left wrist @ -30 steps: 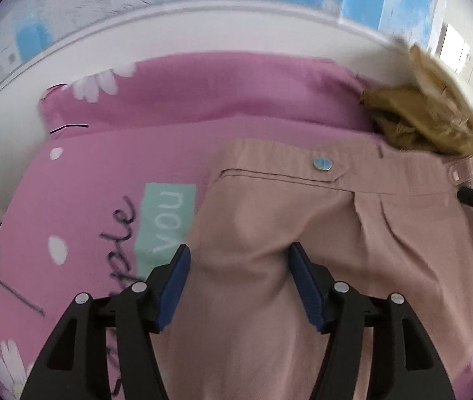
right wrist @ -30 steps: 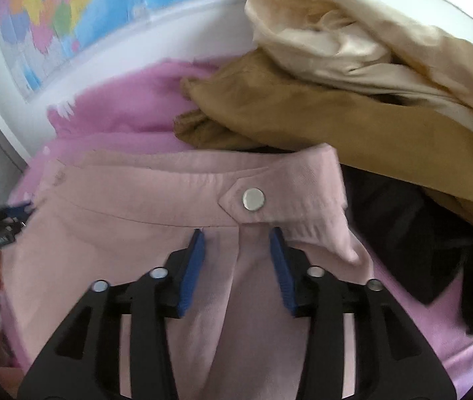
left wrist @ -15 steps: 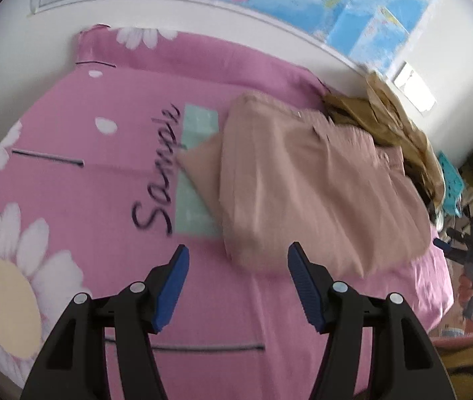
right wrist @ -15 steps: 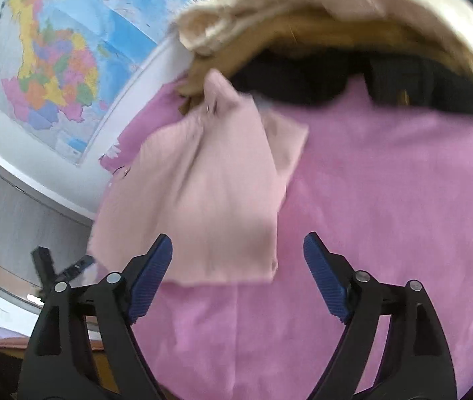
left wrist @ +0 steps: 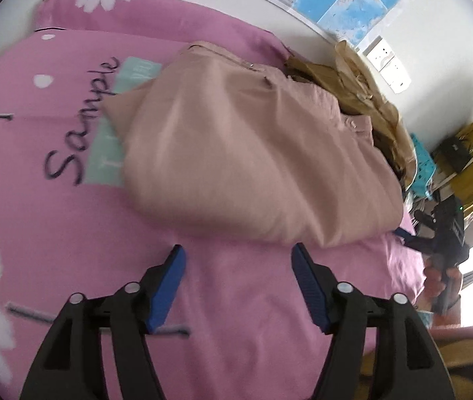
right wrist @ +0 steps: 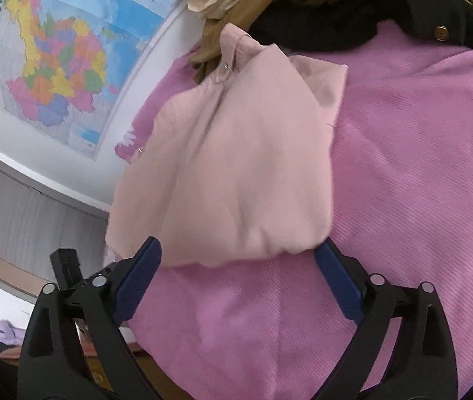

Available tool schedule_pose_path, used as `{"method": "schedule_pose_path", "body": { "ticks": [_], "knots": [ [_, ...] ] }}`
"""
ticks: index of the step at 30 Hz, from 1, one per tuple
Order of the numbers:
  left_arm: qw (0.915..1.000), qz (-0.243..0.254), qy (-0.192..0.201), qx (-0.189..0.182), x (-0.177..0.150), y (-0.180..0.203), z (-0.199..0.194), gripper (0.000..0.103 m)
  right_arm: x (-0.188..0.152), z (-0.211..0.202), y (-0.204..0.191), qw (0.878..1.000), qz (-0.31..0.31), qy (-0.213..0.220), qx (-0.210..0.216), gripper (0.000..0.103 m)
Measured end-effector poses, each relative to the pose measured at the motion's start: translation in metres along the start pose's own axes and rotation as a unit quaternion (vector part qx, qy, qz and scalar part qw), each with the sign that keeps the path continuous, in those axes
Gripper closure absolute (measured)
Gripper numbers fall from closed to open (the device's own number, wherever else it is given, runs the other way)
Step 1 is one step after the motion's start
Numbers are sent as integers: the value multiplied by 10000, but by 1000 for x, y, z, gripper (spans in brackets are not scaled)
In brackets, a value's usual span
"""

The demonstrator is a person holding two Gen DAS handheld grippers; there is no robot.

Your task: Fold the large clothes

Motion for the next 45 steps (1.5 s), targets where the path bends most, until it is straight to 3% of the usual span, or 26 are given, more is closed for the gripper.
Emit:
{"method": "schedule_pose_path", "body": {
  "ticks": [10, 15, 18, 24, 27, 31, 32, 34, 36, 38, 41, 42, 45],
  "knots": [
    [9972, -606, 99, -429, 48, 15, 36, 30, 40, 58, -21, 9991, -334, 250, -23, 10],
    [9965, -773, 99, -311, 60, 12, 42, 34, 51, 75, -25, 9984, -448, 328, -85, 11],
    [9970, -743, 89, -195, 59, 10, 41, 37, 47, 60, -16, 9989, -235, 346, -194, 20],
    [9980, -590, 107, -182, 56, 7, 39, 39, 26, -1, 14, 9955, 337, 718, -517, 16],
    [9988, -452, 126, -145, 54, 8, 39, 39, 21, -14, 18, 9950, 208, 720, -665, 17],
    [9991, -384, 124, -140, 55, 10, 40, 38, 42, -16, 14, 9882, -448, 1041, -1027, 22],
    [9991, -389, 119, -143, 55, 10, 40, 38, 47, -8, 11, 9888, -669, 912, -970, 22],
    [9991, -381, 110, -132, 56, 9, 40, 38, 48, 7, 12, 9946, -670, 502, -612, 35],
    [9993, -350, 91, -99, 57, 8, 40, 37, 49, 4, 7, 9964, -682, 357, -345, 62],
    [9994, -321, 78, -65, 58, 8, 41, 37, 48, -15, -12, 9966, -691, 418, 184, 81],
    [9996, -270, 50, -25, 58, 9, 42, 37, 42, -53, -57, 9855, -1254, 733, 883, 88],
    [9996, -260, 43, -24, 59, 10, 42, 37, 43, -60, -60, 9845, -1344, 836, 753, 84],
    [9997, -255, 21, -18, 60, 10, 43, 36, 44, -60, -30, 9863, -1347, 854, -429, 71]
  ]
}}
Point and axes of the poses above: each gripper's, at about its wrist camera, not at the fingertips, and z roughly the way its jaws point, y to its right, x to its top, the point moved 8 cm from there along z, roughly the way its jaws point, and after that the axes turned 6 degrees about x, right-handed, at the moved point
